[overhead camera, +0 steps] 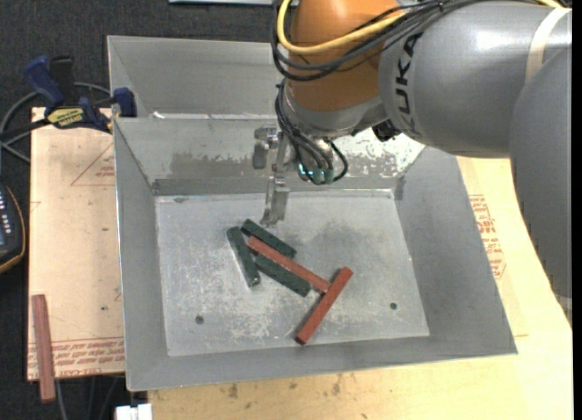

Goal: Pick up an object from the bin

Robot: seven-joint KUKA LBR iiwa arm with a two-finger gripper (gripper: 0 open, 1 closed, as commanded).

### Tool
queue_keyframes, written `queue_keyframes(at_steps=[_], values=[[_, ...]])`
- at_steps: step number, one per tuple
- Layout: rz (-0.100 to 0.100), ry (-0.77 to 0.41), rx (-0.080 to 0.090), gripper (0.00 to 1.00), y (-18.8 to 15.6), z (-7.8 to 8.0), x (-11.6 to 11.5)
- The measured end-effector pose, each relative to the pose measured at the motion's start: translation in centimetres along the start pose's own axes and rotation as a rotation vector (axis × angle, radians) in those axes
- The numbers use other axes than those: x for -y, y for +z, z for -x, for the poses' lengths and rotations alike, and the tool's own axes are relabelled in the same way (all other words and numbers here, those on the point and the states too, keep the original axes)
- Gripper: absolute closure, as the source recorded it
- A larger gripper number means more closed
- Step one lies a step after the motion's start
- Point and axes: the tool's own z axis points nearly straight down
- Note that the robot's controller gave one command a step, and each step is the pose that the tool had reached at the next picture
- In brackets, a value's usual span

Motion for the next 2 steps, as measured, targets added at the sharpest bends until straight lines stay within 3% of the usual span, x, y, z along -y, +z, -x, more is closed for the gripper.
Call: queue_keyframes(at_steps=[1, 2], values=[[-0.001, -0.111, 0.000, 0.00, 8.5, -1.1, 0.2], [0.000, -0.260, 0.008, 0.00, 15.6, -2.4, 2.0]])
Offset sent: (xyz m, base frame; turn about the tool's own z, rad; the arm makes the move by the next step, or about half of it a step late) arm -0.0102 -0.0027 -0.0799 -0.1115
